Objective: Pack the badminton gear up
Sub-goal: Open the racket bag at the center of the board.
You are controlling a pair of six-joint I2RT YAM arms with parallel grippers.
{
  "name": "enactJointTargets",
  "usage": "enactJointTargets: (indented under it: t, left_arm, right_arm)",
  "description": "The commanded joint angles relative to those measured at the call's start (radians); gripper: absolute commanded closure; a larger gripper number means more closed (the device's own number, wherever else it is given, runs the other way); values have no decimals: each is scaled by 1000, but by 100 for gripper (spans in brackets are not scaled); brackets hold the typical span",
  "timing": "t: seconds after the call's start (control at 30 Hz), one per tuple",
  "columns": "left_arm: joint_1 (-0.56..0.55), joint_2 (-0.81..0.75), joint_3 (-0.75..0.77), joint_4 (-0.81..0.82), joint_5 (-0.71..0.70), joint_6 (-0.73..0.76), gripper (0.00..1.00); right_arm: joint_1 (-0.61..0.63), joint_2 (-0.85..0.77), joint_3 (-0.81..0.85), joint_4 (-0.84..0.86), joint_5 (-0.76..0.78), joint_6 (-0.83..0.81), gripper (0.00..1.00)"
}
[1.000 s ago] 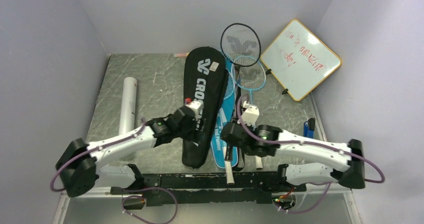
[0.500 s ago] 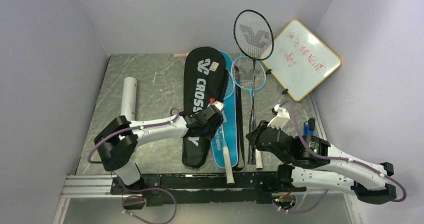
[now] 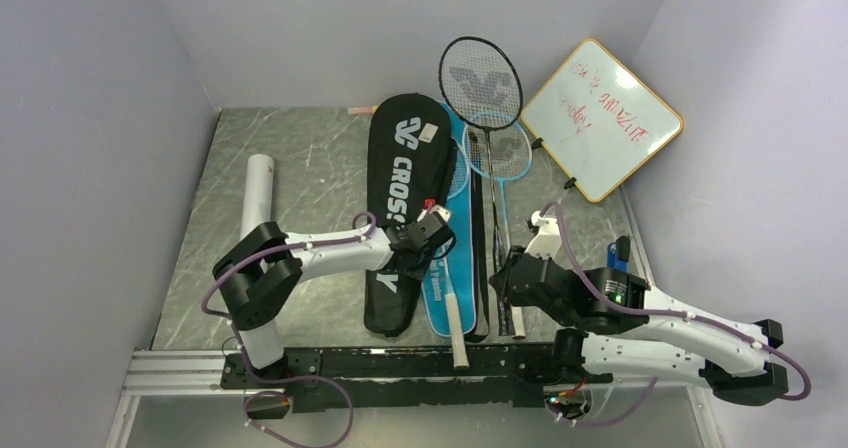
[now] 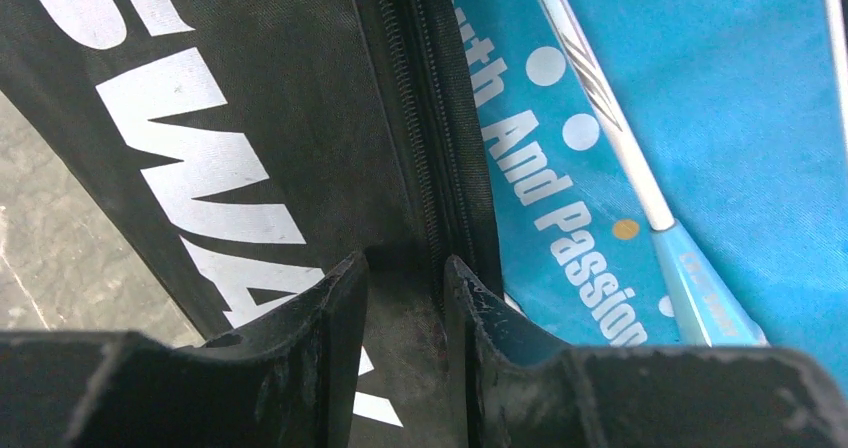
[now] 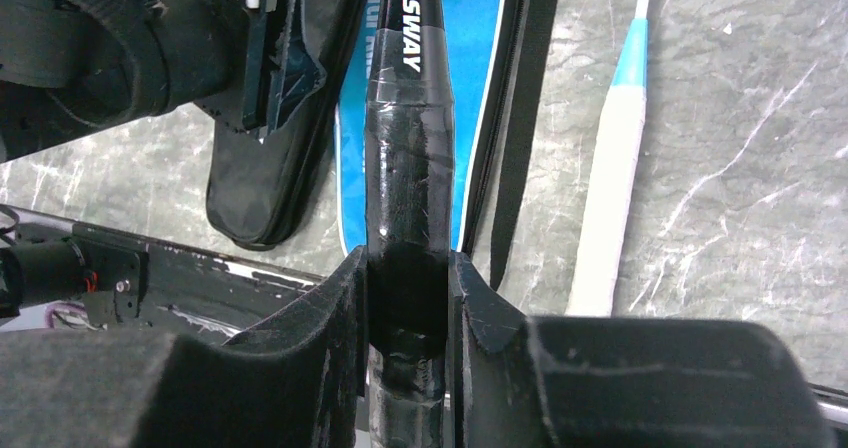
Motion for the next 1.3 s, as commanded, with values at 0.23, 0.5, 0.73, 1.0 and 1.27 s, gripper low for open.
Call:
enactJointTargets:
  t: [0.23,0.5,0.73,1.0,1.27]
  left_arm:
    - [-5,73,110,-88,-80,-18,95]
    - [55,-40,104,-111,-69,-10,95]
    - [240,-173,11,-42,124,31,95]
    - [381,-240,-22,-10,264,57,95]
    - [469,-326,-39,-27,241,47,95]
  right_arm:
    - [1,7,84,-101,27,0,100]
    - [1,39,118,-189,-71,-34,100]
    - [1,56,105,-293,-133,-42,100]
    - [1,42,120,-339,-224,-116,100]
    - [1,59,113,-336,-332,-206,100]
